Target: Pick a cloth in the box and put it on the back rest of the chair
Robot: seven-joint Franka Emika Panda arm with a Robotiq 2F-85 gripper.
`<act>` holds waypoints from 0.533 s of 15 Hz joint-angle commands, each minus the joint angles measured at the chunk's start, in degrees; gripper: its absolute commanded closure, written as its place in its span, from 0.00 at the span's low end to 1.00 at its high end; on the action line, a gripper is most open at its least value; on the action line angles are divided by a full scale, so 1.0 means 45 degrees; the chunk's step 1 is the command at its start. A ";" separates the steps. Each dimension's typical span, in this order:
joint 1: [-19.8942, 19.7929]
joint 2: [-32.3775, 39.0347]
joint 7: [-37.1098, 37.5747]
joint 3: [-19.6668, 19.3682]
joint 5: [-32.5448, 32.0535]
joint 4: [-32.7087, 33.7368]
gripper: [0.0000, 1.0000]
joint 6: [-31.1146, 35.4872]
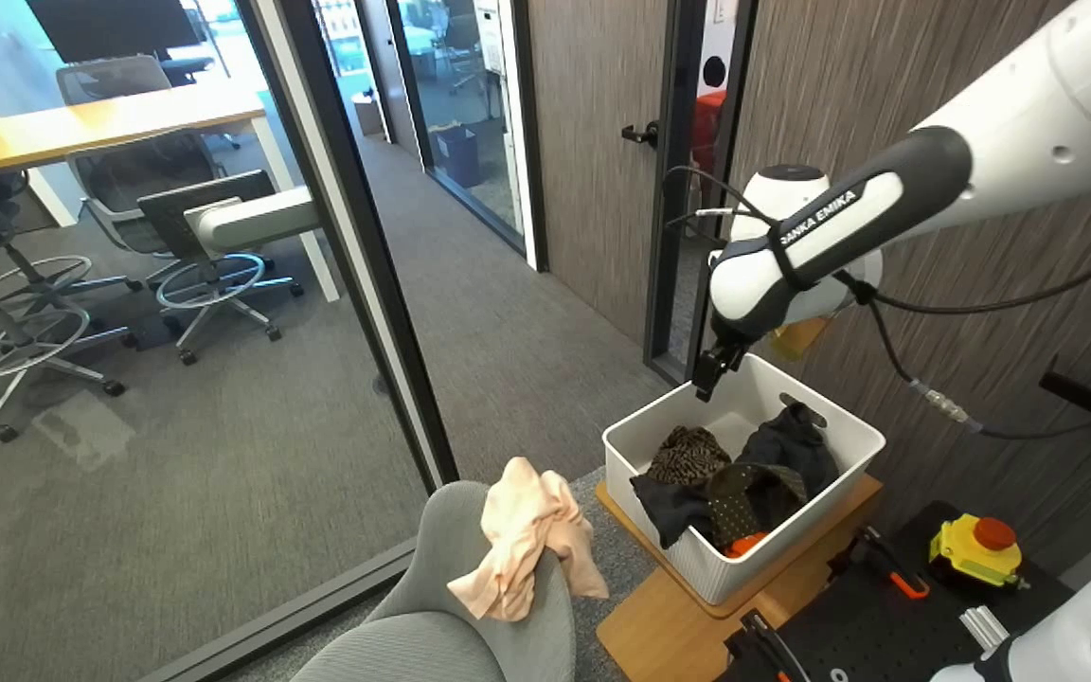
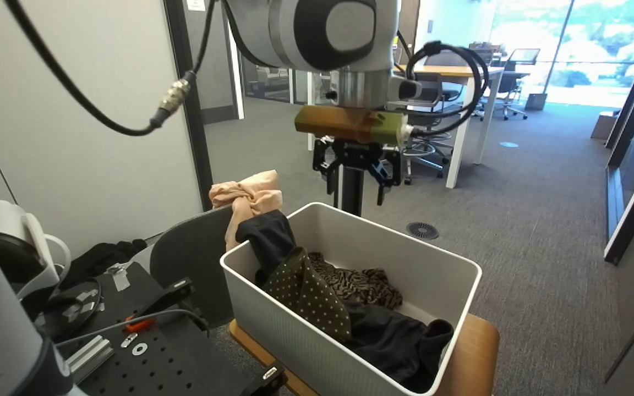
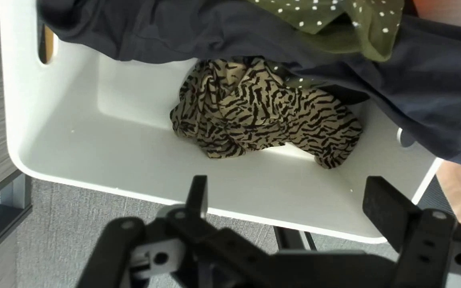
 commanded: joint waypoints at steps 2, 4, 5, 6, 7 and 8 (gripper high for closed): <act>-0.0945 0.3402 -0.3075 0.0900 0.2894 0.2351 0.00 0.0385; -0.1708 0.4527 -0.3967 0.1582 0.3578 0.3222 0.00 0.0100; -0.2075 0.5058 -0.4273 0.1893 0.3746 0.3606 0.00 0.0032; -0.2370 0.5501 -0.4436 0.2122 0.3703 0.3908 0.00 -0.0026; -0.2619 0.5909 -0.4547 0.2306 0.3529 0.4164 0.00 -0.0131; -0.2808 0.6235 -0.4577 0.2425 0.3298 0.4354 0.00 -0.0222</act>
